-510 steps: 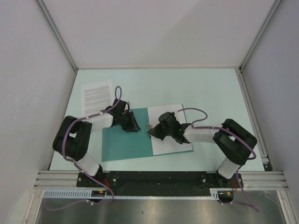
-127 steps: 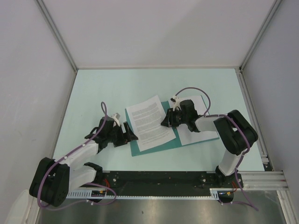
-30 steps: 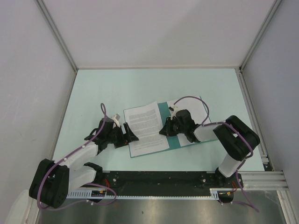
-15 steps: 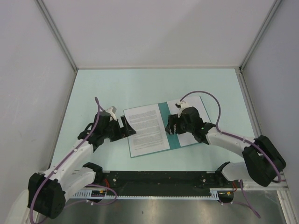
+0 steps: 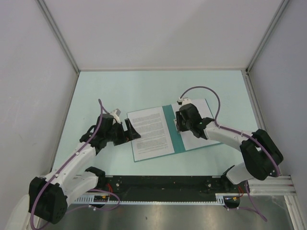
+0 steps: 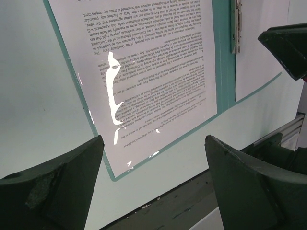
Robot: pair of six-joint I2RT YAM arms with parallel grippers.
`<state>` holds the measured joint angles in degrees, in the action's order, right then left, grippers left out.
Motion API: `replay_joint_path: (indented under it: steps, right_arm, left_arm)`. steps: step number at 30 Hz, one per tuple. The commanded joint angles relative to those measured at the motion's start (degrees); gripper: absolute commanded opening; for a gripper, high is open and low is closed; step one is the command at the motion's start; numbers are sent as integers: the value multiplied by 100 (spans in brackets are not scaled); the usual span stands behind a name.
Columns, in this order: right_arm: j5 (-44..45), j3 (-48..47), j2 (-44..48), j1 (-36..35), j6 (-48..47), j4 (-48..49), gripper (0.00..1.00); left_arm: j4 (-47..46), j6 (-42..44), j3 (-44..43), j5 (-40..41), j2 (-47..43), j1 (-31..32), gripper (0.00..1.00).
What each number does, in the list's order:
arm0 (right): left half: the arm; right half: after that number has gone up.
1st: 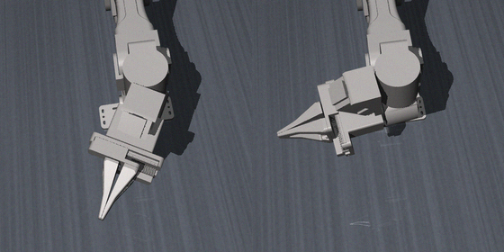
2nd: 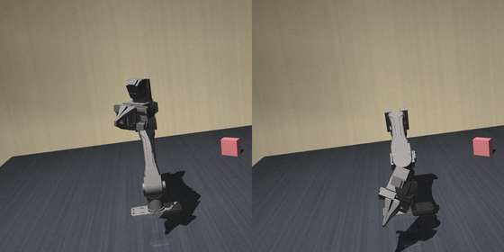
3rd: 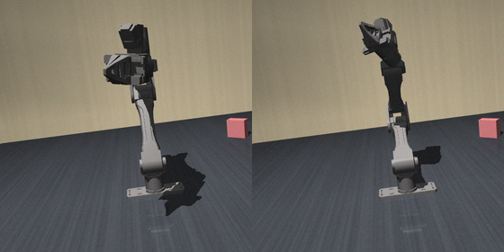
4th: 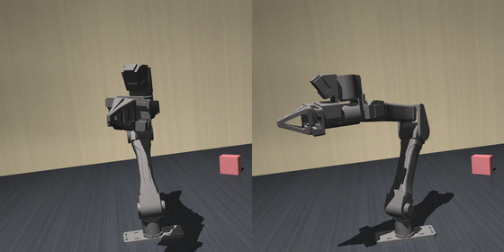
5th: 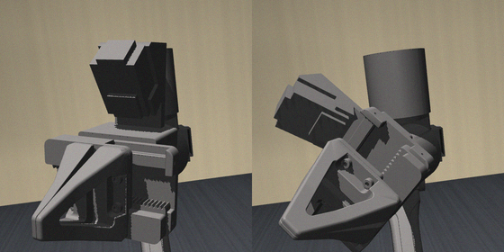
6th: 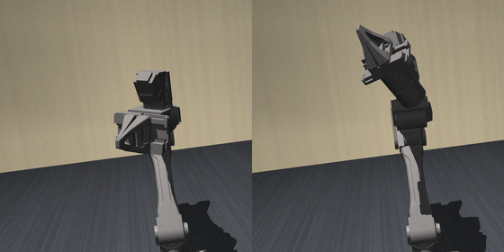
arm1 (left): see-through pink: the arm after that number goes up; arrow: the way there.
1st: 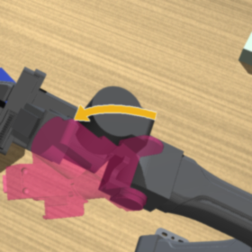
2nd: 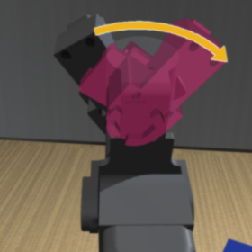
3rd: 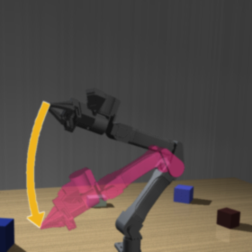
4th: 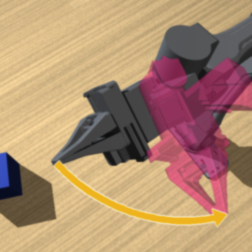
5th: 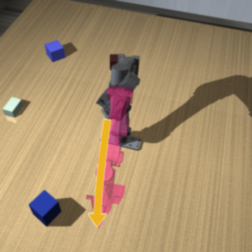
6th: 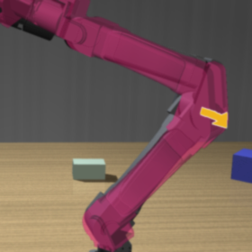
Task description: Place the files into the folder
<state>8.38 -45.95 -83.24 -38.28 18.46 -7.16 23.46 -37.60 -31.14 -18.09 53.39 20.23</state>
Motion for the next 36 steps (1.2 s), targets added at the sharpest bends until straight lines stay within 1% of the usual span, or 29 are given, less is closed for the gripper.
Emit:
replay_joint_path:
  steps: [1,4,8,20,21,25,29,34,36]
  right_arm:
    - [497,-572,-420,-100,-299,-163,29]
    - [708,-801,-754,-188,-457,-216,31]
    - [779,-1073,-1211,-241,-545,-303,33]
    - [831,-1355,-1862,-408,-527,-347,28]
    - [858,-1363,-1906,-425,-527,-356,25]
    - [1112,-1381,-2055,-522,-449,-435,24]
    - [1630,-1416,-2292,-715,-177,-593,22]
    - [2202,-1601,-2670,-944,105,-927,13]
    - [2238,-1618,-2794,-953,184,-963,8]
  left_arm:
    - [-26,-124,169,-160,-214,-1,93]
    - [-52,-142,257,-186,-250,-1,93]
    - [-114,-159,327,-222,-250,-1,93]
    - [-219,-186,354,-230,-144,-1,92]
    - [-228,-195,362,-230,-144,-1,92]
    - [-202,-230,389,-152,-153,-1,92]
    - [-97,-361,380,112,-197,-1,93]
    - [35,-555,389,515,-258,-10,93]
    - [79,-651,406,630,-241,-19,94]
